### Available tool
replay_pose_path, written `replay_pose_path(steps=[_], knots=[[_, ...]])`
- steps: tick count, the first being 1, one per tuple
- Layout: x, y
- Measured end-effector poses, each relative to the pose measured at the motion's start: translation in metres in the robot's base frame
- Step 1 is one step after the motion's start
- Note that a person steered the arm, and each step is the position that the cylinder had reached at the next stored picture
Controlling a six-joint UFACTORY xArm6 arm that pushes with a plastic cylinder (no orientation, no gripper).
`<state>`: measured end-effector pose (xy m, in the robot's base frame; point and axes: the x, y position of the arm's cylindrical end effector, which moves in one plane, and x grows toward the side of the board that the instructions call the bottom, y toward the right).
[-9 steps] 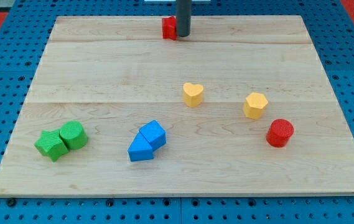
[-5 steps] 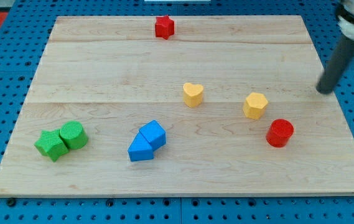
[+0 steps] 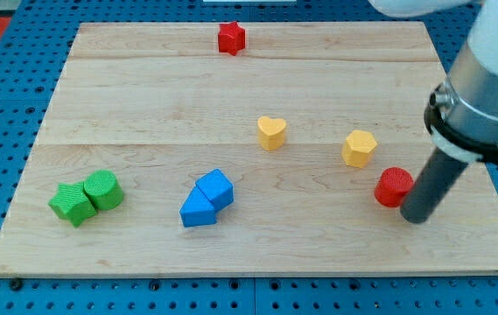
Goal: Slide the red circle along with yellow hexagon up and a bit left
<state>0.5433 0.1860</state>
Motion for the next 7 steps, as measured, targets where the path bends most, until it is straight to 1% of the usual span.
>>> replay_pose_path(steps=[2,3,4,5,6,7], knots=[[-0.076,-0.009],[-0.096,-0.012],[-0.069,-0.005],[-0.050,-0.039],[-0.085,-0.067],[-0.115,-0.067]])
